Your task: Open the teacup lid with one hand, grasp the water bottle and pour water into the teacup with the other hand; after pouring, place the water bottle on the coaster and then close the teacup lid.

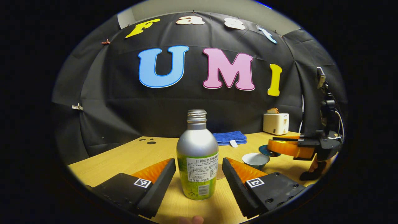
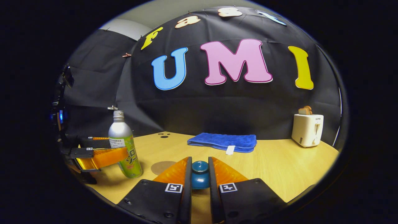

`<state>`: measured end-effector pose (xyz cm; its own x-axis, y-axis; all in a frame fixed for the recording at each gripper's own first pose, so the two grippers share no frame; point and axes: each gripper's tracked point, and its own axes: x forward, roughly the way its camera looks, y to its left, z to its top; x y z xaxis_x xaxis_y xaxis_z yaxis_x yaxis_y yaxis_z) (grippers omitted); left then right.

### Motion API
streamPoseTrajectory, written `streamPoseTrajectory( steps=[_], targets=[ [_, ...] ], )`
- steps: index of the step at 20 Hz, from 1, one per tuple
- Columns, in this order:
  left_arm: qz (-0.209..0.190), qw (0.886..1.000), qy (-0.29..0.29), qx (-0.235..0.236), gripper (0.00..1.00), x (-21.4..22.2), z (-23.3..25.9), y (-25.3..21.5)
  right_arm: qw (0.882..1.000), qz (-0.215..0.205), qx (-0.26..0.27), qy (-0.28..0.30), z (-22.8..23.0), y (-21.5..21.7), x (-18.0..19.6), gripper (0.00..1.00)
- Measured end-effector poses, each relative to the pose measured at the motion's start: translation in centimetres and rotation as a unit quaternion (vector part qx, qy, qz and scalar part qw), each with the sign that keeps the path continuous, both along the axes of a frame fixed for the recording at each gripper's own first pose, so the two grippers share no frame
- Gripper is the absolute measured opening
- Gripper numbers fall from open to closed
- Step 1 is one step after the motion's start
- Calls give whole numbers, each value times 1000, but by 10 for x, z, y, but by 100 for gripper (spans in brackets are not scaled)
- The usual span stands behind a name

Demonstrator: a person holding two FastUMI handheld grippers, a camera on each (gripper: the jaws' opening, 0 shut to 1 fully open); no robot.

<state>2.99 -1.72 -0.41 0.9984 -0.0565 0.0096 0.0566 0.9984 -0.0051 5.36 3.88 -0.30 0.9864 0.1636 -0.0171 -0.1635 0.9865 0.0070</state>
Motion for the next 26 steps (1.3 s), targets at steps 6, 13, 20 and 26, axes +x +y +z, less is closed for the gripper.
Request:
streamPoseTrajectory(
  steps=[6,13,20,26],
  targets=[
    [8,1000,0,0,95,-13,0,7,999,13,-12,43,-13,17,16,28],
    [-8,1000,0,3,94,13,0,5,999,17,-8,48,-13,20,17,28],
    [-50,998,-40,19,82,41,24,-20,998,7,-12,66,-19,18,22,28],
    [-83,996,-7,11,82,85,11,-37,997,7,-20,80,-23,19,23,28]
  ],
)
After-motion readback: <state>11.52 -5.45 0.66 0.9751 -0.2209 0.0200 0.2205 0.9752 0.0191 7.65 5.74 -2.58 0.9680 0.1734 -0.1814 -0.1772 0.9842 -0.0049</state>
